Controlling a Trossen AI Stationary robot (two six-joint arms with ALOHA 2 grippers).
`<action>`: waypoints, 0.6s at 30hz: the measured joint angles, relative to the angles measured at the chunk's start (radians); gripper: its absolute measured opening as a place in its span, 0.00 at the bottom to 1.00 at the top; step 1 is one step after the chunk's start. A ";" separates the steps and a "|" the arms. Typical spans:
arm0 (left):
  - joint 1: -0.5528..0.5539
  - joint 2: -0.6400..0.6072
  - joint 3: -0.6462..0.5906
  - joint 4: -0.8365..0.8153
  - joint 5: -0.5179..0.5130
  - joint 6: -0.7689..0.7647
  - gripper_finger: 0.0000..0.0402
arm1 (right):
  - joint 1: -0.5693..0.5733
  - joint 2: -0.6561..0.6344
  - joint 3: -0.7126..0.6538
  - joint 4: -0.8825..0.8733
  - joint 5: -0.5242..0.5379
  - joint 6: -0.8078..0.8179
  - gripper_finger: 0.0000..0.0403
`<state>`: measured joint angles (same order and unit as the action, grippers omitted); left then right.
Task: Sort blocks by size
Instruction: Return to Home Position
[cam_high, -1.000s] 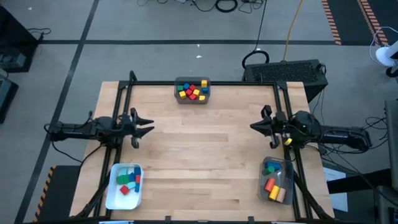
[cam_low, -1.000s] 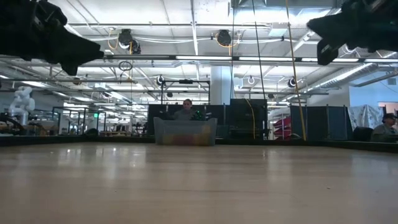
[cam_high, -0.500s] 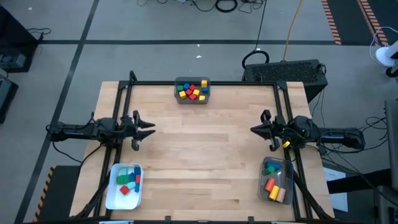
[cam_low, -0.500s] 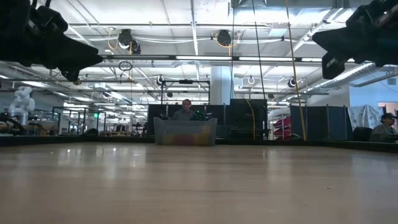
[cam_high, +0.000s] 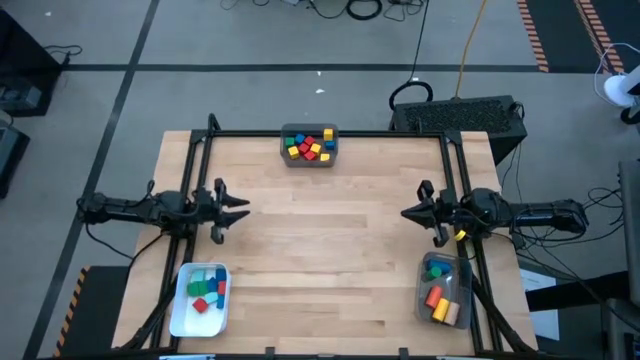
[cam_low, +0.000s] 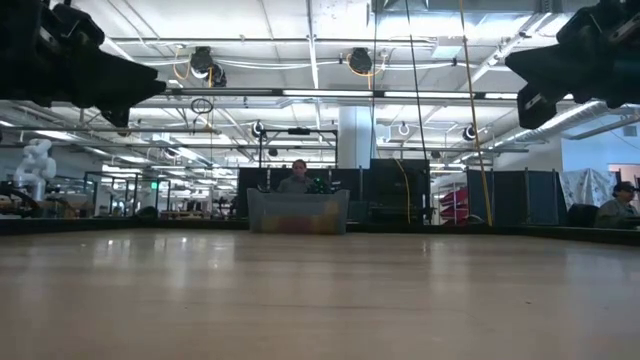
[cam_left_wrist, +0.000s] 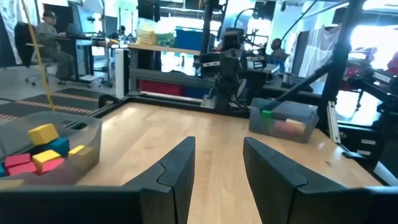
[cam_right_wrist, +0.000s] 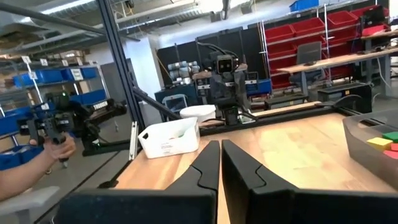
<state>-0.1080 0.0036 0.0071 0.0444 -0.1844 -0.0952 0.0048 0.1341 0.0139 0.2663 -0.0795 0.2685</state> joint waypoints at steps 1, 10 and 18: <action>-0.005 0.000 0.000 0.000 0.000 0.000 0.34 | 0.000 0.000 0.000 -0.004 0.000 -0.006 0.00; -0.039 0.002 -0.001 0.000 -0.028 0.024 0.34 | 0.000 0.046 0.000 -0.049 0.076 -0.051 0.00; -0.039 0.008 -0.001 -0.002 -0.017 0.033 0.21 | -0.021 0.094 0.000 0.004 0.041 -0.131 0.00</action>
<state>-0.1474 0.0121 0.0063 0.0425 -0.2015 -0.0624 -0.0159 0.2281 0.0139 0.2702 -0.0384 0.1375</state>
